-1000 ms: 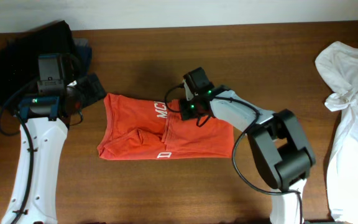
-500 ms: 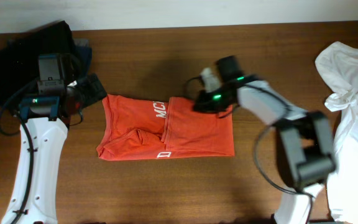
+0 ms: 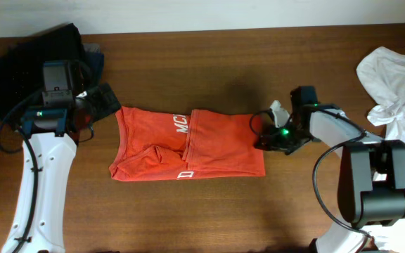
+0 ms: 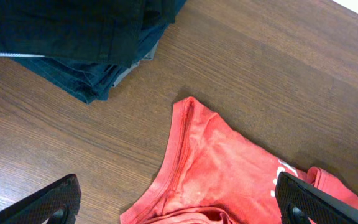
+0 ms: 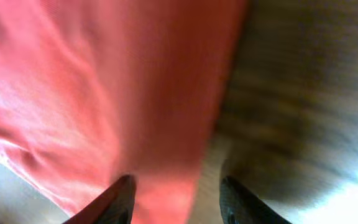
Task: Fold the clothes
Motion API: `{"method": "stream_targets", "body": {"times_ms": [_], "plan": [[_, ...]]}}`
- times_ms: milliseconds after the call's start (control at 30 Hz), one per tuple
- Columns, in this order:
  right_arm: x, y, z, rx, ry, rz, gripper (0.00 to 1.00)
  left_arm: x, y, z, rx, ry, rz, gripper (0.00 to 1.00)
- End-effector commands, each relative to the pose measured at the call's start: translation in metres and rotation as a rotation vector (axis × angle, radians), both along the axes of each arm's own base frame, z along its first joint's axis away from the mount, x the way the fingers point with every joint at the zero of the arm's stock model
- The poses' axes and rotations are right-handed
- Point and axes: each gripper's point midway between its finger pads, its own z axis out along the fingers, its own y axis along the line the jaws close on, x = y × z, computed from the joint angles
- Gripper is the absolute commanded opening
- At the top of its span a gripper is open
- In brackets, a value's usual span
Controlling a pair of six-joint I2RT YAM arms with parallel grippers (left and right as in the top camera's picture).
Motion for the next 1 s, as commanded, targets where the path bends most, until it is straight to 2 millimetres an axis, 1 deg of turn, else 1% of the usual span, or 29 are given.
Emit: {"method": "stream_targets", "body": {"times_ms": [0,33,67,100,133,167,233,267,333,400,433,467,500,533,567,600,633,667,700,733,800,833,900,967], "plan": [[-0.011,0.009,-0.016,-0.043,0.018,0.025,0.49,0.0,0.001,0.003,-0.002,-0.01,0.008,0.99],[-0.009,0.005,-0.019,-0.077,0.02,-0.002,0.49,0.0,0.001,0.003,-0.002,-0.01,0.008,0.99],[-0.008,0.004,-0.019,-0.089,0.017,-0.003,0.46,0.0,0.001,0.003,-0.002,-0.01,0.008,0.99],[-0.009,0.001,-0.021,-0.109,0.023,-0.005,0.33,0.0,0.001,0.003,-0.002,-0.01,0.008,0.99],[-0.011,-0.003,-0.022,-0.132,0.029,-0.007,0.12,0.0,0.001,0.003,-0.002,-0.01,0.008,0.99],[-0.01,-0.01,-0.025,-0.166,0.029,-0.015,0.04,0.0,0.001,0.003,-0.003,-0.01,0.008,0.99],[-0.003,-0.029,-0.022,-0.194,0.026,-0.063,0.04,0.0,0.001,0.003,-0.003,-0.01,0.008,0.99],[0.0,-0.043,-0.019,-0.201,0.039,-0.101,0.04,0.0,0.001,0.003,-0.002,-0.01,0.008,0.99],[0.004,-0.082,-0.012,-0.209,0.071,-0.209,0.04,0.0,0.001,0.003,-0.002,-0.01,0.008,0.99],[0.007,-0.121,0.0,-0.205,0.094,-0.322,0.04,0.0,0.001,0.003,-0.003,-0.01,0.008,0.99],[0.01,-0.145,0.011,-0.202,0.101,-0.386,0.04,0.0,0.001,0.003,-0.002,-0.01,0.008,0.99],[0.014,-0.171,0.028,-0.199,0.102,-0.454,0.04,0.0,0.001,0.003,-0.002,-0.01,0.008,0.99],[0.018,-0.186,0.043,-0.199,0.096,-0.487,0.04,0.0,0.001,0.003,-0.002,-0.01,0.008,0.99],[0.022,-0.2,0.064,-0.2,0.087,-0.518,0.04,0.0,0.001,0.003,-0.003,-0.01,0.008,0.99],[0.027,-0.209,0.087,-0.197,0.074,-0.536,0.04,0.0,0.001,0.003,-0.003,-0.01,0.008,0.99],[0.033,-0.208,0.112,-0.186,0.053,-0.528,0.04,0.0,0.001,0.003,-0.002,-0.01,0.008,0.99],[0.039,-0.202,0.137,-0.187,0.033,-0.505,0.04,0.0,0.001,0.003,-0.002,-0.01,0.008,0.99],[0.041,-0.192,0.152,-0.192,0.016,-0.459,0.04,0.0,0.001,0.003,-0.002,-0.01,0.008,0.99],[0.044,-0.178,0.163,-0.194,0.006,-0.418,0.04,0.0,0.001,0.003,-0.003,-0.01,0.008,0.99],[0.046,-0.159,0.168,-0.193,0.005,-0.369,0.04,0.0,0.001,0.003,-0.002,-0.01,0.008,0.99],[0.047,-0.119,0.167,-0.192,0.01,-0.264,0.04,0.0,0.001,0.003,-0.002,-0.01,0.008,0.99],[0.047,-0.082,0.166,-0.192,0.005,-0.169,0.04,0.0,0.001,0.003,-0.002,-0.01,0.008,0.99],[0.044,-0.033,0.164,-0.195,-0.009,-0.04,0.04,0.0,0.001,0.003,-0.002,-0.01,0.008,0.99],[0.038,0.001,0.157,-0.198,-0.001,0.054,0.04,0.0,0.001,0.003,-0.002,-0.01,0.008,0.99]]}}
